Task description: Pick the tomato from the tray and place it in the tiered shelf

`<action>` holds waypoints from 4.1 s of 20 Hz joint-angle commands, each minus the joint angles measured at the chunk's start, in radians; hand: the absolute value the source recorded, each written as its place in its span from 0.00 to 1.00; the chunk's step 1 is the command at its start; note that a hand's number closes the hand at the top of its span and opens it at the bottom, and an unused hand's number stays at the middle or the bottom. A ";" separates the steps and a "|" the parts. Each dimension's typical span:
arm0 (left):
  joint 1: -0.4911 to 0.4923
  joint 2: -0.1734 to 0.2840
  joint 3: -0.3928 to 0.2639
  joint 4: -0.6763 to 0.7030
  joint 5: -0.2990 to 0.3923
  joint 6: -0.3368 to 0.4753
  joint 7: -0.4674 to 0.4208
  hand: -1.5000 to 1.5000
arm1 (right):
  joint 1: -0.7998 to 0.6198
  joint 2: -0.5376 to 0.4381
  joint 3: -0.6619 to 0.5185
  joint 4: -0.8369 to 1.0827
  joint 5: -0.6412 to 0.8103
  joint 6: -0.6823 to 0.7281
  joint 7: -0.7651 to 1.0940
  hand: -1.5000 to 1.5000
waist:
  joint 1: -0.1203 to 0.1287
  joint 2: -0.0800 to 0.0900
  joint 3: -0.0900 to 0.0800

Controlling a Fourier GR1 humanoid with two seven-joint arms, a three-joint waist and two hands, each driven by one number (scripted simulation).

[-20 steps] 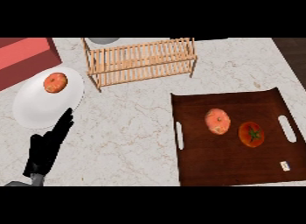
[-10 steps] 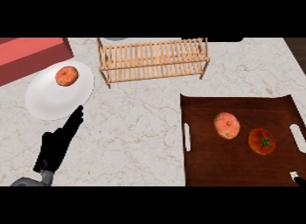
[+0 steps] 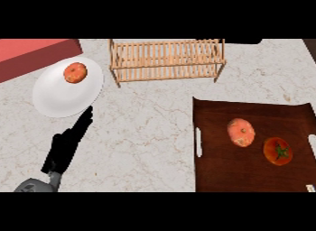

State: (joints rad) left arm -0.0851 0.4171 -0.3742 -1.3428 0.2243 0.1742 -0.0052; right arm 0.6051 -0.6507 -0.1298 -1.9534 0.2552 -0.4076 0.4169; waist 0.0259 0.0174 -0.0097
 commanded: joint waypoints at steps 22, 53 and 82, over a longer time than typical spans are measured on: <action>0.019 -0.020 0.057 0.038 -0.024 -0.055 -0.037 0.50 | -0.652 0.263 0.429 0.174 0.568 0.341 0.955 0.00 | -0.015 -0.015 0.009; 0.004 -0.053 0.189 -0.070 -0.102 -0.142 0.136 0.50 | -0.690 0.408 0.129 0.469 0.719 0.471 0.638 1.00 | -0.024 -0.018 0.010; 0.075 -0.147 0.249 -0.011 -0.191 -0.178 0.024 0.50 | -0.834 0.597 0.559 -0.004 0.898 0.818 0.599 1.00 | -0.032 -0.023 0.009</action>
State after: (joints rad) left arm -0.0180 0.2630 -0.1474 -1.3561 0.0220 0.0088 0.0298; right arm -0.2060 -0.0679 0.3833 -1.7833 1.1132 0.3143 0.9203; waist -0.0004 -0.0036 -0.0016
